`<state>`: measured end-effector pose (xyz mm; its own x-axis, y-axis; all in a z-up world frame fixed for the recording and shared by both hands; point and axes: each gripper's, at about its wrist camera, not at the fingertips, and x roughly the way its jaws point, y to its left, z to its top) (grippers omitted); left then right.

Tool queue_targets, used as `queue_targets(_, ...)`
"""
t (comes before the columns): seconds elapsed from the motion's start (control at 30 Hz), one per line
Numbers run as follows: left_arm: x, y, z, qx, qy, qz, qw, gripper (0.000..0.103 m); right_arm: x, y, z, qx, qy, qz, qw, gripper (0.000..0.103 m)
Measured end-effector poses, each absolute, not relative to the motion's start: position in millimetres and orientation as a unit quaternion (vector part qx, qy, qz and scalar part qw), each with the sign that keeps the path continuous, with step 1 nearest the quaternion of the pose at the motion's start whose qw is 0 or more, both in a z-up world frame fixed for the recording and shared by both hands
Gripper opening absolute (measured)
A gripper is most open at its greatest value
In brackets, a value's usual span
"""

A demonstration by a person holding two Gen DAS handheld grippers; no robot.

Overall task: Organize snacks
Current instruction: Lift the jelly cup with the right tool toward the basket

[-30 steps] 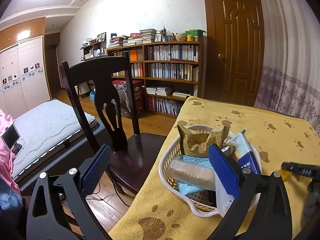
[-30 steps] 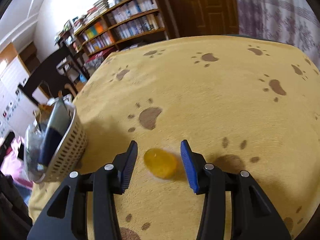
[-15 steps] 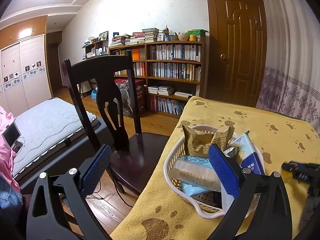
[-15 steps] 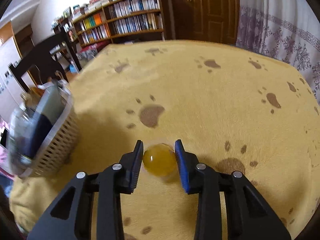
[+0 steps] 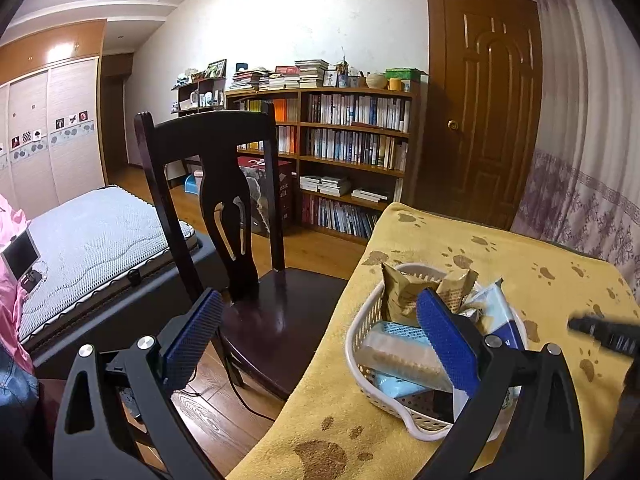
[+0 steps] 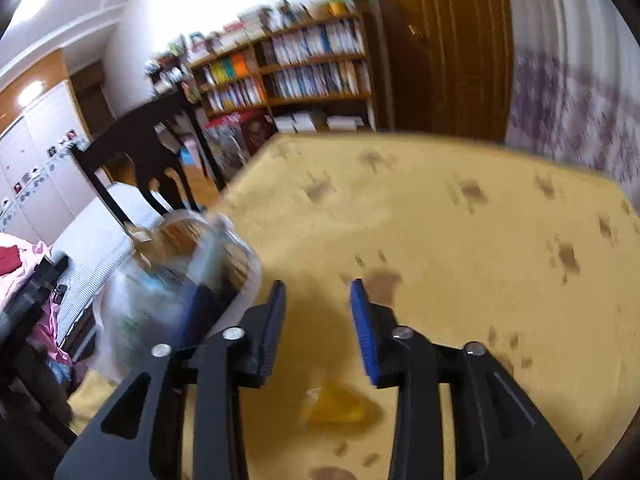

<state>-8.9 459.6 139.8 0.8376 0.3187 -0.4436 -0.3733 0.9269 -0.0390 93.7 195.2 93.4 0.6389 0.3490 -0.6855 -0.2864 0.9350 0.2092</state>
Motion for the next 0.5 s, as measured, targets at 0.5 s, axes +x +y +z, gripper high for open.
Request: queue_targets(0.5,-7.1,441.6,136.7,-0.041,0.225,0.172,0.958,0.099,61.6,171.7,18.7,0.153,0.456,0.23,0.846,0.074)
